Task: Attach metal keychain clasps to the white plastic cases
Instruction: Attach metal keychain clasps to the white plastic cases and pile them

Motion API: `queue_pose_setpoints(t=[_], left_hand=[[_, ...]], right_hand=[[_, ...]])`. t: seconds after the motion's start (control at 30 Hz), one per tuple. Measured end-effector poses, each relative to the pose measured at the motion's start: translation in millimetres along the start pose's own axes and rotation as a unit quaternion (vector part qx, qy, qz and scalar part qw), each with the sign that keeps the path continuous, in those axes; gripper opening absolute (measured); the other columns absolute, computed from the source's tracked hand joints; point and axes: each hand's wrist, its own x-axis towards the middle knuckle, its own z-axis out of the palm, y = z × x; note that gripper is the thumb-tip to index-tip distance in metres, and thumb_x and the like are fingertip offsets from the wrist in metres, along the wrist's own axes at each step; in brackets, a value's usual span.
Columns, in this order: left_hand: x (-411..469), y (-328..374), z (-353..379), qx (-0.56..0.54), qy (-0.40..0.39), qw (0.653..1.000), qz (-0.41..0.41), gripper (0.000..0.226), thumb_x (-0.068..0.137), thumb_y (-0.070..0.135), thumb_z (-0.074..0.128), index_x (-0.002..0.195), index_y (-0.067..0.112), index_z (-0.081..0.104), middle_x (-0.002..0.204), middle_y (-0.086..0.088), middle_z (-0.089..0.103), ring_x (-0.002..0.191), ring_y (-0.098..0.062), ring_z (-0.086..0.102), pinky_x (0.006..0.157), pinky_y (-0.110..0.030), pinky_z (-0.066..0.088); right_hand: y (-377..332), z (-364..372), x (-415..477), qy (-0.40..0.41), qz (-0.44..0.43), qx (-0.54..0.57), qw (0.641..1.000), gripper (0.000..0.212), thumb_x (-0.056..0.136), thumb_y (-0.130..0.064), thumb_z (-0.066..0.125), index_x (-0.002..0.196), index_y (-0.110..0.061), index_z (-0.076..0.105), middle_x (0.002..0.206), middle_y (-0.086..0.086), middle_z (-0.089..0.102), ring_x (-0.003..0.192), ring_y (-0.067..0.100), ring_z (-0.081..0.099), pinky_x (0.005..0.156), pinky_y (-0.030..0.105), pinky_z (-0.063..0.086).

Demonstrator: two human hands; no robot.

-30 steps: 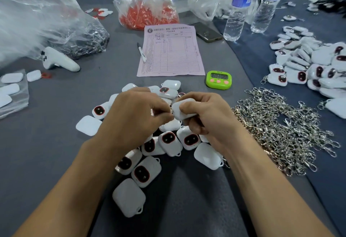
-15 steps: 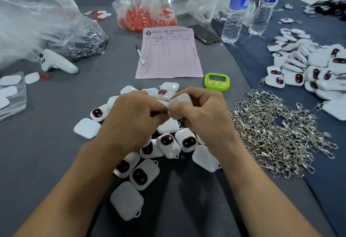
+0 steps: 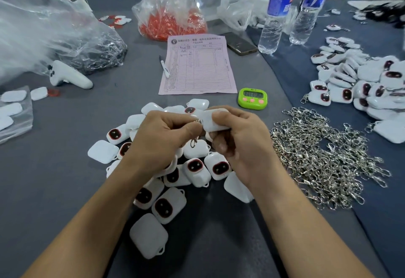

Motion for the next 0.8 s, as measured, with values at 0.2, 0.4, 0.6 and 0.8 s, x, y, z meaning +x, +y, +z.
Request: queue_pose_setpoints(t=[0.2, 0.4, 0.6, 0.8], left_hand=[[3, -9, -1, 0.396, 0.058, 0.880, 0.255, 0.022, 0.089, 0.021, 0.065, 0.067, 0.019, 0.069, 0.056, 0.005, 0.057, 0.060, -0.015, 0.034, 0.066, -0.031, 0.034], [-2, -11, 2, 0.110, 0.096, 0.989, 0.018, 0.013, 0.075, 0.024, 0.082, 0.073, 0.034, 0.075, 0.059, 0.002, 0.060, 0.058, -0.004, 0.051, 0.059, -0.016, 0.041], [-1, -7, 7, -0.131, 0.020, 0.989, -0.058, 0.015, 0.088, 0.005, 0.073, 0.081, 0.019, 0.070, 0.082, 0.004, 0.073, 0.075, -0.009, 0.066, 0.070, -0.015, 0.050], [-1, -8, 11, -0.070, 0.052, 0.996, -0.006, 0.020, 0.087, 0.003, 0.071, 0.075, 0.020, 0.071, 0.070, 0.001, 0.074, 0.064, -0.007, 0.067, 0.065, -0.013, 0.049]], right_hand=[[14, 9, -7, 0.086, -0.258, -0.393, 0.879, 0.013, 0.085, -0.021, 0.070, 0.092, -0.030, 0.075, 0.068, -0.015, 0.067, 0.063, 0.008, 0.060, 0.060, 0.020, 0.045], [1, 1, 0, 0.059, -0.003, -0.102, 0.993, 0.014, 0.093, -0.004, 0.060, 0.087, -0.003, 0.073, 0.060, 0.009, 0.054, 0.039, 0.012, 0.036, 0.038, 0.019, 0.027], [-2, 4, 1, 0.034, 0.052, -0.022, 0.998, 0.016, 0.098, -0.007, 0.055, 0.093, -0.003, 0.070, 0.058, 0.009, 0.051, 0.042, 0.015, 0.031, 0.043, 0.024, 0.019], [3, 3, 1, 0.078, -0.027, -0.075, 0.994, 0.018, 0.092, -0.005, 0.061, 0.080, -0.012, 0.072, 0.055, 0.003, 0.054, 0.040, 0.013, 0.038, 0.039, 0.020, 0.031]])
